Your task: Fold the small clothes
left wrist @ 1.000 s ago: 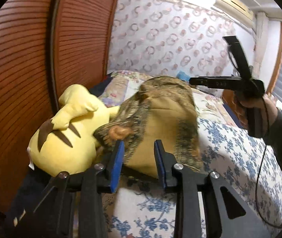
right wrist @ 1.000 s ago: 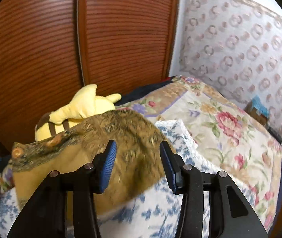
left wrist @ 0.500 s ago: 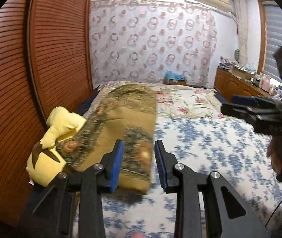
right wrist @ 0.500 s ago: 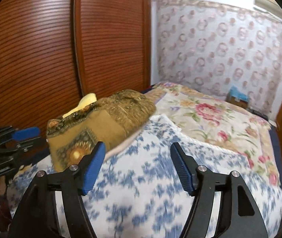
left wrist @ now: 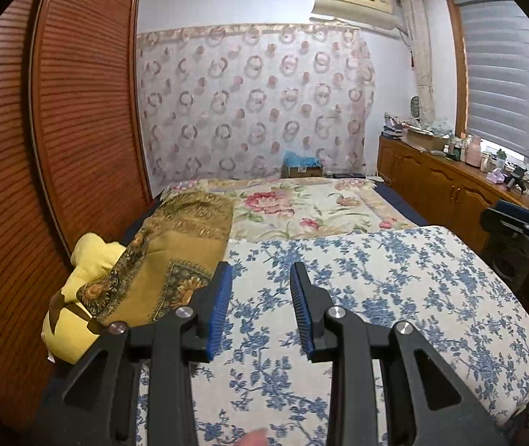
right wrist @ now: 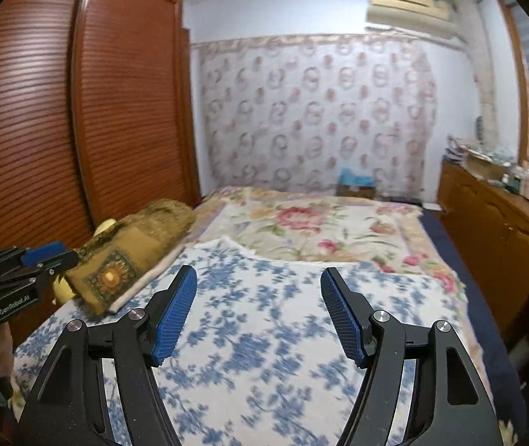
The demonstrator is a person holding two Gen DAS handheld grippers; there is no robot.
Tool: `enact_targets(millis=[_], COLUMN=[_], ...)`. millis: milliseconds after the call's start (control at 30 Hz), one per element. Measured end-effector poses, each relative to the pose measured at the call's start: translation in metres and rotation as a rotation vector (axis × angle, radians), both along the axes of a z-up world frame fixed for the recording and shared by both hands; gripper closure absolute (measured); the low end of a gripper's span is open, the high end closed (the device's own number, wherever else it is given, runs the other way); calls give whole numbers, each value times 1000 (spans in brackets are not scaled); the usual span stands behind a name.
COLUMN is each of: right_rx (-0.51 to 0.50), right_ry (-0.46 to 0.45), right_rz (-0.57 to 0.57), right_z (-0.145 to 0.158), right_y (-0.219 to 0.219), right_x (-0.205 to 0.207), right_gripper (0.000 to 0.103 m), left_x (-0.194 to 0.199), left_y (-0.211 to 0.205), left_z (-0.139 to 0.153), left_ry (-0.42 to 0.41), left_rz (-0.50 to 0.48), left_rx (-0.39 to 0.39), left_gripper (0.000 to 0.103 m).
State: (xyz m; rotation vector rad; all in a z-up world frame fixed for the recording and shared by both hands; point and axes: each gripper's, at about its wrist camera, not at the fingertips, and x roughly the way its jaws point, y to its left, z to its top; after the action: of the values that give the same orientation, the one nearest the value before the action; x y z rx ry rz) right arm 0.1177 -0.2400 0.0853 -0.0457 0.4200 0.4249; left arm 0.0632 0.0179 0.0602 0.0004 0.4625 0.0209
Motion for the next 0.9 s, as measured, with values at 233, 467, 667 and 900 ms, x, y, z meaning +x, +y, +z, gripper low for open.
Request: enact_targets(millis=[233,467,667,900], right_rx=[33,37,38,35], right_ry=[-26,-29,-29,-33], right_rz=[-73,-90,-90,-91], right_z=[3,0,0,0], right_y=[-33,-41,-42,-43], right_x=[-25,-34,-34,-37], right_gripper=[32,32,32,32], left_x=[-13,-22,-22,-22], left_y=[-17,-21,-22,-21], left_z=[14,20,20,21], left_ry=[-27,-41,-41,-42], left_rz=[-34,-35,-34,-31], left_rx=[-3,-17,-14,-10], left_gripper=[72,72,72,72])
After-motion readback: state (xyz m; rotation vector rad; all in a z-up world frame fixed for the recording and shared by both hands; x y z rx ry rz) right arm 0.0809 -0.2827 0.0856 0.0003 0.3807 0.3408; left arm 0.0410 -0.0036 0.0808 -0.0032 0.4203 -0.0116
